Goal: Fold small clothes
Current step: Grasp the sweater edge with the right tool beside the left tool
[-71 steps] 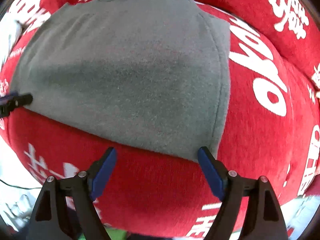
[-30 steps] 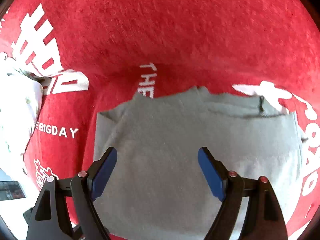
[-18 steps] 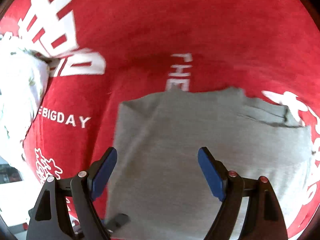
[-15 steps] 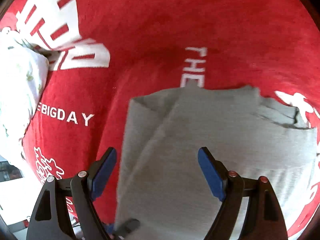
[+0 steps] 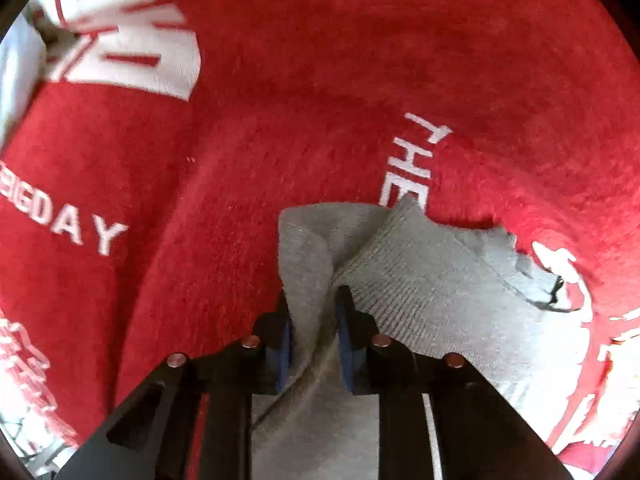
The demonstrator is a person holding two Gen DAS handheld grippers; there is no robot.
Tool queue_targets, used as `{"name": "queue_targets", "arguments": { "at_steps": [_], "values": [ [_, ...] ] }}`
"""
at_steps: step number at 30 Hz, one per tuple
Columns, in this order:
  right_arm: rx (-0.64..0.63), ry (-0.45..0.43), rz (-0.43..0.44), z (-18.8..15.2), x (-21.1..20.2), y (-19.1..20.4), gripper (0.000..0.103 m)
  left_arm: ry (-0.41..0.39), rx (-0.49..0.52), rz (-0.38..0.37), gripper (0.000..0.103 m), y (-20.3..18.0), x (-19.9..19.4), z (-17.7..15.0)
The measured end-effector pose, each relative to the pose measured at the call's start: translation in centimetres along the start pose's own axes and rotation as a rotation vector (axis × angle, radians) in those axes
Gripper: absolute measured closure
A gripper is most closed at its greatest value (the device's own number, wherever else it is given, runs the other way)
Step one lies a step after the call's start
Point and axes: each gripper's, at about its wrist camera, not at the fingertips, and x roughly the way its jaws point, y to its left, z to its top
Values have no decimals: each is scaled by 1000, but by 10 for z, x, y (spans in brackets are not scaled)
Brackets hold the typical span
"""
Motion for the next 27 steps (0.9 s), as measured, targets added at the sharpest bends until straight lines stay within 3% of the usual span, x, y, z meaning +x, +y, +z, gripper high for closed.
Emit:
{"name": "queue_targets", "arguments": {
  "at_steps": [1, 4, 9, 11, 12, 14, 18, 21, 25, 27],
  "values": [
    [13, -9, 27, -2, -4, -6, 83, -15, 31, 37, 1, -6, 0, -3],
    [61, -41, 103, -9, -17, -22, 87, 15, 45, 28, 1, -7, 9, -5],
    [145, -74, 225, -19, -29, -49, 87, 33, 15, -75, 3, -3, 16, 10],
    [169, -72, 277, -22, -27, -60, 87, 61, 12, -82, 42, -1, 23, 15],
    [183, -66, 303, -22, -25, -66, 87, 101, 18, -47, 94, -1, 30, 16],
    [207, -43, 356, -22, -20, -76, 87, 111, 56, 9, 91, -3, 33, 12],
    [240, -14, 399, -18, -18, -73, 86, 85, 101, 20, 91, -16, 29, 9],
    [262, 19, 401, -14, -10, -72, 74, 79, 146, 68, 91, -25, 31, 6],
    [268, 7, 361, -5, -10, -58, 25, 80, 185, 122, 91, -37, 38, 5],
    [281, -27, 378, -6, -15, -53, 19, 77, 185, 133, 91, -45, 47, 2]
  ]
}}
